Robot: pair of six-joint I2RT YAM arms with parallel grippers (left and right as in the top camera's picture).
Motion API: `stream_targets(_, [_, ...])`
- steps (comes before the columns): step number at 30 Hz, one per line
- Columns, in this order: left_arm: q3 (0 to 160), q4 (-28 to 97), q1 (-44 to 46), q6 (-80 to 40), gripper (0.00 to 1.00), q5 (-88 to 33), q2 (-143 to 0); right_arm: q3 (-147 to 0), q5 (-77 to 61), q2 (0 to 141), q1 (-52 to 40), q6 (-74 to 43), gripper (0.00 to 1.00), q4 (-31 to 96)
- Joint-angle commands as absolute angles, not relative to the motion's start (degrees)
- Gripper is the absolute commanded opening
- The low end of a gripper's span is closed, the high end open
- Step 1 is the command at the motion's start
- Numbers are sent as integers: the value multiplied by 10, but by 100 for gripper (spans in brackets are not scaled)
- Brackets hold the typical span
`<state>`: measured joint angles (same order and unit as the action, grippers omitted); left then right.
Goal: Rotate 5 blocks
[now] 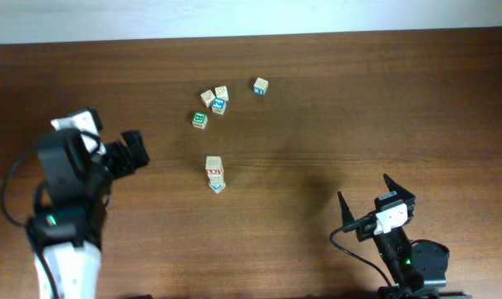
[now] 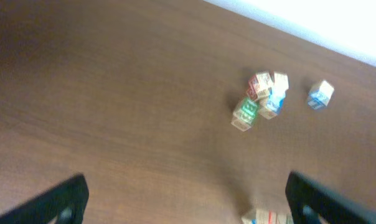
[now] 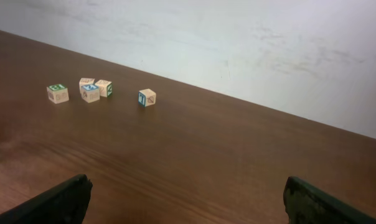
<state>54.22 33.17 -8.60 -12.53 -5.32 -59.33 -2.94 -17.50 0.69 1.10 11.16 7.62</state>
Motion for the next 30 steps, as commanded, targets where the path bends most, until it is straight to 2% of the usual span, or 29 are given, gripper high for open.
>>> stream_targets(1, [353,157,-42,-36,99,-34,-450,-22,-178,2,15,114,98,74])
stream_targets(4, [187,11,-11,54,99,-40,-308,-22,-178,2,15,114,98,74])
stream_targets(11, [5,-21,-5,63,99,-21,-88,-22,-178,2,15,114,98,74])
stream_targets(14, [5,46,0,63,99,-1,-51,-22,-178,2,15,114,98,74])
stream_targets(17, [5,46,1,63,99,-2,0,-22,-178,2,15,114,98,74])
stream_targets(30, [5,48,2,63,99,0,-3,-22,-178,2,15,114,98,74])
